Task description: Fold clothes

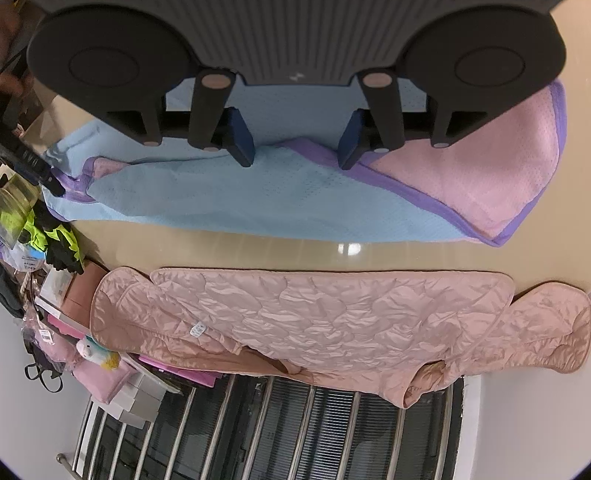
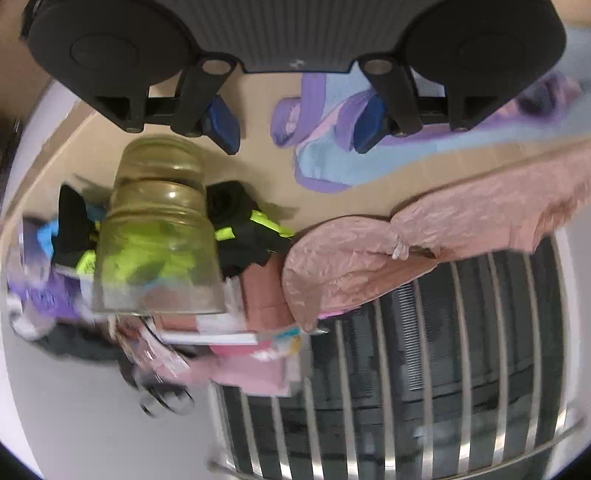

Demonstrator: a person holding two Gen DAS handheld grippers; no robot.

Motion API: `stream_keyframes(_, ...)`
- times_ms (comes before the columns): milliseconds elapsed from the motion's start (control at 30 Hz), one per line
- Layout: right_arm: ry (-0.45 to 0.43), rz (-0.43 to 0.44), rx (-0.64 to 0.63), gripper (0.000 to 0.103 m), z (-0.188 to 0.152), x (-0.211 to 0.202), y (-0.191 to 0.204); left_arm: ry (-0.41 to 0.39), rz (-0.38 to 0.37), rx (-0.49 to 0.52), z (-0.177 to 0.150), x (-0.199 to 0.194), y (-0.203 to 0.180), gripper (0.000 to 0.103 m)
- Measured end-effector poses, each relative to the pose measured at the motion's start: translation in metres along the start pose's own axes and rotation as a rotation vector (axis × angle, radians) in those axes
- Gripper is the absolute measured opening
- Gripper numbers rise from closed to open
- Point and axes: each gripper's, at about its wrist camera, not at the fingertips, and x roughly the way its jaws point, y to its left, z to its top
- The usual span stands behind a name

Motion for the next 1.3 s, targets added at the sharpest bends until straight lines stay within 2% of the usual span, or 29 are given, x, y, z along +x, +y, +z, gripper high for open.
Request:
stream_keyframes(133,-0.048,0.012,-0.049,0.067,-0.009,-0.005,0.002,-0.001,0.001,0.005,-0.001,0.000,0.000,0.052)
stream_keyframes(200,-0.050,0.024,-0.056,0.062,-0.009,-0.005,0.002,-0.002,0.001,0.006,-0.001,0.000,-0.001,0.054)
stream_keyframes(267,-0.059,0.045,-0.076,0.046,-0.010,-0.006,0.005,-0.005,0.001,0.002,-0.002,0.000,-0.001,0.054)
stream_keyframes(333,-0.073,0.058,-0.105,0.036,-0.012,-0.007,0.010,-0.009,0.001,-0.005,-0.002,0.000,-0.001,0.054)
stream_keyframes(367,-0.077,0.066,-0.125,0.027,-0.013,-0.007,0.013,-0.010,0.000,-0.008,-0.002,-0.001,-0.001,0.054)
stream_keyframes(433,-0.082,0.076,-0.167,0.016,-0.013,-0.008,0.021,-0.010,-0.003,-0.017,0.000,0.000,-0.001,0.054)
stream_keyframes(567,-0.095,0.061,-0.196,0.013,-0.009,-0.011,0.027,-0.008,-0.011,-0.030,0.000,0.000,0.001,0.054)
stream_keyframes(700,-0.176,0.109,-0.246,0.012,0.009,-0.028,0.042,-0.007,-0.016,-0.039,0.001,0.000,0.003,0.054)
stream_keyframes(800,-0.223,0.216,-0.279,0.012,0.022,-0.045,0.062,-0.009,-0.017,-0.043,0.002,0.000,0.003,0.054)
stream_keyframes(933,-0.221,0.380,-0.352,0.012,0.025,-0.057,0.103,-0.011,-0.023,-0.063,0.000,-0.002,0.005,0.054)
stream_keyframes(1000,-0.214,0.442,-0.388,0.012,0.022,-0.061,0.124,-0.002,-0.033,-0.111,0.002,-0.005,0.010,0.054)
stream_keyframes(1133,-0.137,0.537,-0.449,0.013,0.009,-0.064,0.156,-0.010,-0.044,-0.166,0.005,-0.014,0.020,0.053)
stream_keyframes(1200,-0.087,0.571,-0.478,0.019,0.000,-0.062,0.169,-0.024,-0.045,-0.178,0.007,-0.020,0.024,0.053)
stream_keyframes(1233,-0.062,0.591,-0.492,0.029,-0.003,-0.062,0.173,-0.031,-0.046,-0.184,0.007,-0.024,0.025,0.053)
stream_keyframes(1267,-0.049,0.612,-0.501,0.049,-0.006,-0.063,0.176,-0.038,-0.047,-0.189,0.008,-0.027,0.027,0.053)
stream_keyframes(1300,-0.060,0.626,-0.506,0.057,-0.007,-0.067,0.176,-0.045,-0.048,-0.195,0.009,-0.030,0.029,0.053)
